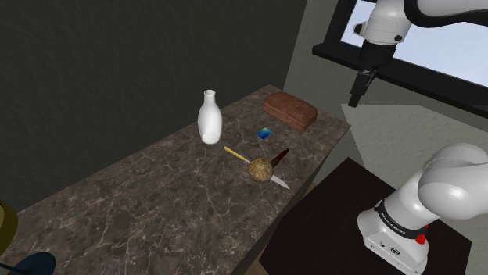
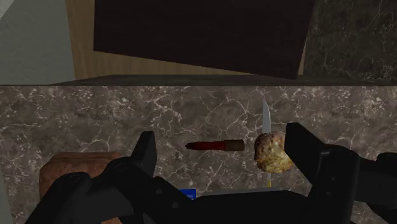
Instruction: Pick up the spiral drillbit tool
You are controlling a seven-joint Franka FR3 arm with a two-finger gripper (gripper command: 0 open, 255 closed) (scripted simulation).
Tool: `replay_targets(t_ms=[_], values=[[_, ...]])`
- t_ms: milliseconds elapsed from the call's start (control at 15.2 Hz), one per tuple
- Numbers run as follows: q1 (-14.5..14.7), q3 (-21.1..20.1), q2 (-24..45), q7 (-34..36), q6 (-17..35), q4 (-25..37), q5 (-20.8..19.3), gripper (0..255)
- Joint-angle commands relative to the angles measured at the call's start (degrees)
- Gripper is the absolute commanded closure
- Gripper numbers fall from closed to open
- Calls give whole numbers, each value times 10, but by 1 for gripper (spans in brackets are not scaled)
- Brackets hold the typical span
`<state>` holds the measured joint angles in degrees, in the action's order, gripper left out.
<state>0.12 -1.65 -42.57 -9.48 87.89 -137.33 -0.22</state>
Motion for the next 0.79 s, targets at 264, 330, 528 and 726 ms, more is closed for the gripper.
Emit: replay_targets(t_ms=[264,330,528,726], values=[[30,17,23,-101,94,-58,-32,0],[36,21,31,-126,119,-71,-39,0],[56,34,60,-197,196,-106,-62,0],[75,47,99,-266,276,-135,-84,0]])
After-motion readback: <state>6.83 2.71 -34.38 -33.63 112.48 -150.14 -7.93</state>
